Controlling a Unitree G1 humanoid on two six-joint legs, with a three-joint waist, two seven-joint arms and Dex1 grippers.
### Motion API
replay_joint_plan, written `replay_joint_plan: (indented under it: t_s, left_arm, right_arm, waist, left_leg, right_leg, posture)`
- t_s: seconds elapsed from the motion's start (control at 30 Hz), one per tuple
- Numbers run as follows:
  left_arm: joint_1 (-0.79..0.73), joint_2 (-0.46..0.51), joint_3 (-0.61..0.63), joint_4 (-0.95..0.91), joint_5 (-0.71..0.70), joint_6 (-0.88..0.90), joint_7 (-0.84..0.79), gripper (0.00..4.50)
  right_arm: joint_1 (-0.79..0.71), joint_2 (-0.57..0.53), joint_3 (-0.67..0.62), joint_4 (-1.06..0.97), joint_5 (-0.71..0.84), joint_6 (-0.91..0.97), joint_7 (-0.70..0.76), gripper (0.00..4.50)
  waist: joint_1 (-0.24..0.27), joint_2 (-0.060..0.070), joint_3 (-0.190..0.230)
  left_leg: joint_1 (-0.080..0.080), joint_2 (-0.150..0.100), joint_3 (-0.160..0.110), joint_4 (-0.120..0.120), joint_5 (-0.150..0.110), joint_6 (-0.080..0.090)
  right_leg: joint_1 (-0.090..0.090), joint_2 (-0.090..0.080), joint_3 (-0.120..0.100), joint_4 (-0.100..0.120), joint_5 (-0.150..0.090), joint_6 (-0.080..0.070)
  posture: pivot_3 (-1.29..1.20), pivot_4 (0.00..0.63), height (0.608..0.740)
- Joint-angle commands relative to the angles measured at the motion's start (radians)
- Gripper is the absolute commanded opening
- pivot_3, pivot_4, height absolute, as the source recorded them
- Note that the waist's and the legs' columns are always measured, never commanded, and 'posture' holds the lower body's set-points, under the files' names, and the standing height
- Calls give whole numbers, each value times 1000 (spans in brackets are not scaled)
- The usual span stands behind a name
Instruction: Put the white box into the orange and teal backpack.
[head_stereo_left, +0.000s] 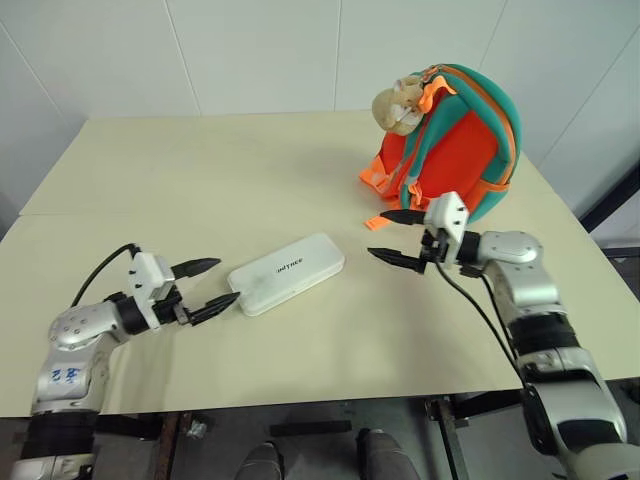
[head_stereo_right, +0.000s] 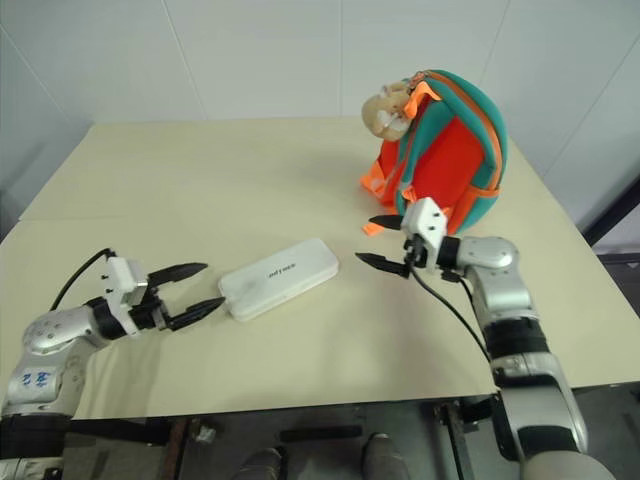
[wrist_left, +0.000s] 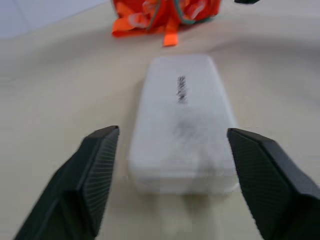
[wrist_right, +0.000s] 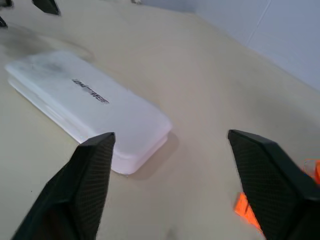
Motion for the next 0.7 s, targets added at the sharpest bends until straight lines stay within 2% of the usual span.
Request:
replay_joint_plan:
  t_s: [0.03,0.23,0.27,0.5,0.7]
  left_arm:
    - [56,16,59,-31,41,-30,72,2360]
    - [162,-13,49,-94,62,-1,139,562]
    - [166,-22,30,-107,65,14,145,307]
    - [109,-56,-70,-109,101,45,165,307]
    - [90,-72,-117,-87,122,33,163,307]
  right_arm:
    - [-75,41,12,181,-54,-111,-26,2102]
    - [-184,124,21,406,-132,-208,-95,87]
    - [-199,133,22,434,-147,-218,-116,0]
    - [-257,191,24,536,-215,-209,-201,0]
    - [-238,227,18,538,-222,-219,-147,0]
  waist:
    - [0,0,0]
    - [-1,1,0]
    - [0,1,0]
    - [-1,1,0]
    - [-12,1,0]
  left_leg:
    - [0,0,0,-1,0,0]
    - [0,0,0,-4,0,0]
    - [0,0,0,-4,0,0]
    - [1,0,-1,-4,1,-1]
    - [2,0,0,-4,1,-1]
  right_leg:
    - [0,0,0,0,0,0]
    - [-2,0,0,0,-1,-1]
    - [-2,0,0,0,-1,-1]
    - [-2,0,0,4,-1,-2]
    - [-3,0,0,6,-1,-2]
  posture:
    - [0,150,740]
    - [0,150,740]
    - [0,150,740]
    - [0,150,740]
    - [0,150,740]
